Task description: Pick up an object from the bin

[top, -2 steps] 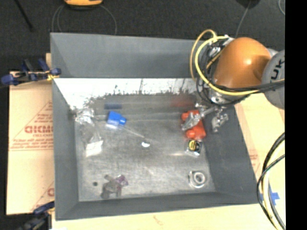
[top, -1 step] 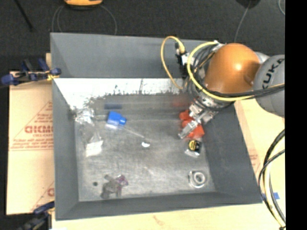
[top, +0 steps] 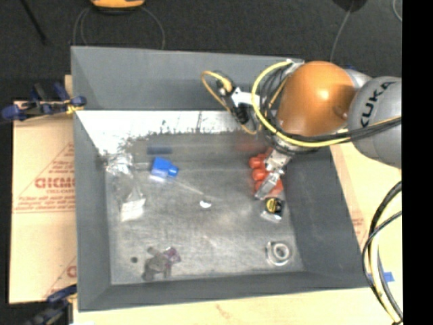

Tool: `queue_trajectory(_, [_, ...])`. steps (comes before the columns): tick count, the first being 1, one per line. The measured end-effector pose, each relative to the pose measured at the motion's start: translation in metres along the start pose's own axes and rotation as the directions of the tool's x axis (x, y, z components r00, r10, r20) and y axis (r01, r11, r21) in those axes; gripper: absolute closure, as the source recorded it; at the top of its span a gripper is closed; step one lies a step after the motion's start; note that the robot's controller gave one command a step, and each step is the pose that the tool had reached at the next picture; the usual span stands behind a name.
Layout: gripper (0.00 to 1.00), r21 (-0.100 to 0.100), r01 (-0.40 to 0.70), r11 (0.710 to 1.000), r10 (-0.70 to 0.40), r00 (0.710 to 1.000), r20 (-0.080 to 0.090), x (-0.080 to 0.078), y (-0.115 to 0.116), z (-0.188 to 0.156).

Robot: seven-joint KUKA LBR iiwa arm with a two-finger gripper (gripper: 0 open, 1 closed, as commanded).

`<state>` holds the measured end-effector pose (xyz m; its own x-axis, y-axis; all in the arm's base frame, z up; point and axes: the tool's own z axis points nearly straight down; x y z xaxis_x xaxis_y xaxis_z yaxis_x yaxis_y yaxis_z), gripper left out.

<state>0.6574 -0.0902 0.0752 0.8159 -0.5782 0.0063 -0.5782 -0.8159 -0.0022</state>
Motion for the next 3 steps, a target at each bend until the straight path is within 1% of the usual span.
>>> queue_trajectory(1, [1.0, -0.001, -0.004, 1.0, 0.004, 1.0, 0.007, -0.001, -0.001, 0.0])
queue_trajectory(2, [1.0, 0.001, -0.013, 1.0, 0.013, 1.0, 0.001, 0.001, -0.001, -0.069])
queue_trajectory(3, [1.0, 0.001, -0.024, 1.0, 0.024, 1.0, 0.004, 0.003, -0.001, -0.091])
